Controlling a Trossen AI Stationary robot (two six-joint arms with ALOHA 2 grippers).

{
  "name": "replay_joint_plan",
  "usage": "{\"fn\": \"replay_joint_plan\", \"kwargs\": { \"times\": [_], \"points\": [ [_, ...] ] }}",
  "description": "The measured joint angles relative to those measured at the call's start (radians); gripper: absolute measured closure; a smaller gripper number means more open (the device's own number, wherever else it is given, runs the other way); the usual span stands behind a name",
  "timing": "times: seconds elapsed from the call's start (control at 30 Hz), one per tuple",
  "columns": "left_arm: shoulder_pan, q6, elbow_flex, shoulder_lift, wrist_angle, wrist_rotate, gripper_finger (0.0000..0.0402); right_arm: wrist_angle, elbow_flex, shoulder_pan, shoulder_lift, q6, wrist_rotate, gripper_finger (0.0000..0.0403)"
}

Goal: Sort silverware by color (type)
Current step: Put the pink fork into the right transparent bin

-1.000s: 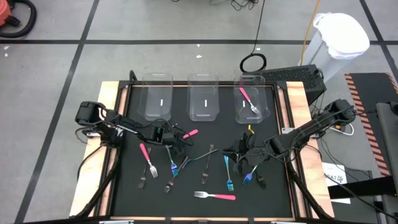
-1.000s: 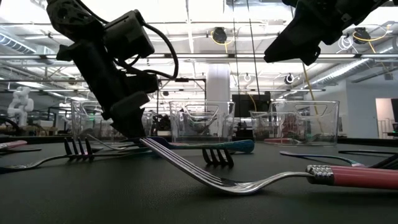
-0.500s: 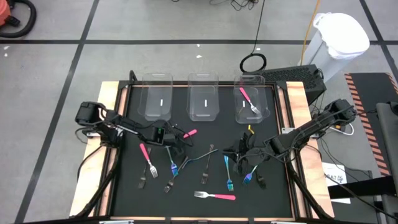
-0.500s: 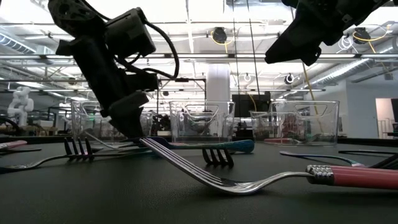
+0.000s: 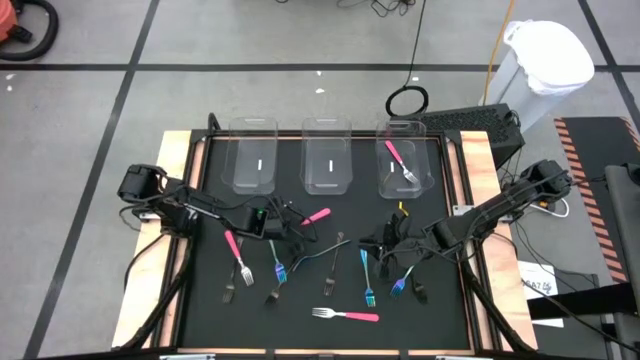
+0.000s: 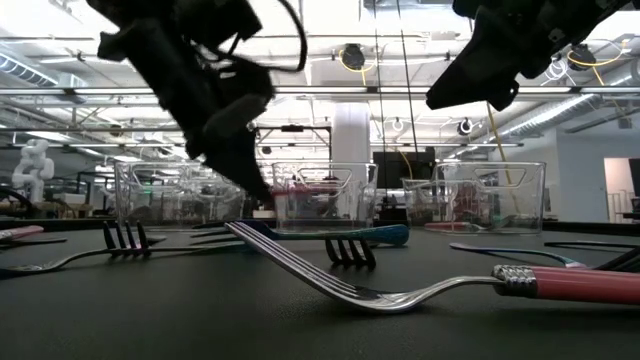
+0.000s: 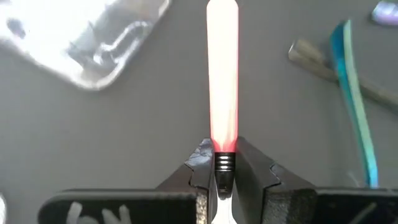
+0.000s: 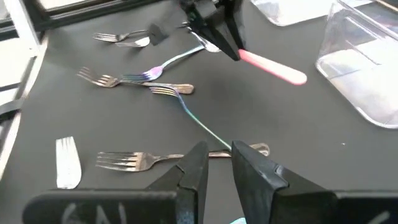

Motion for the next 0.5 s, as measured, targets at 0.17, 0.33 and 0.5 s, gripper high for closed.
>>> {"fn": "replay_joint_plan", "kwargs": {
  "times": [0.17, 0.33, 0.5],
  "points": [
    [-0.049, 0.054, 0.070, 0.000, 0.002, -0.125, 0.0362, 0.025, 0.000, 0.000, 0.026, 0.004, 0.060, 0.0335],
    [-0.109, 0.115, 0.145, -0.002, 0.017, -0.325, 0.0361, 0.098, 0.000, 0.000, 0.029, -0.002, 0.108, 0.0335],
    [-0.171, 0.201, 0.220, -0.002, 0.037, -0.494, 0.0361, 0.231, 0.000, 0.006, 0.030, -0.090, 0.167, 0.0333]
  ]
}}
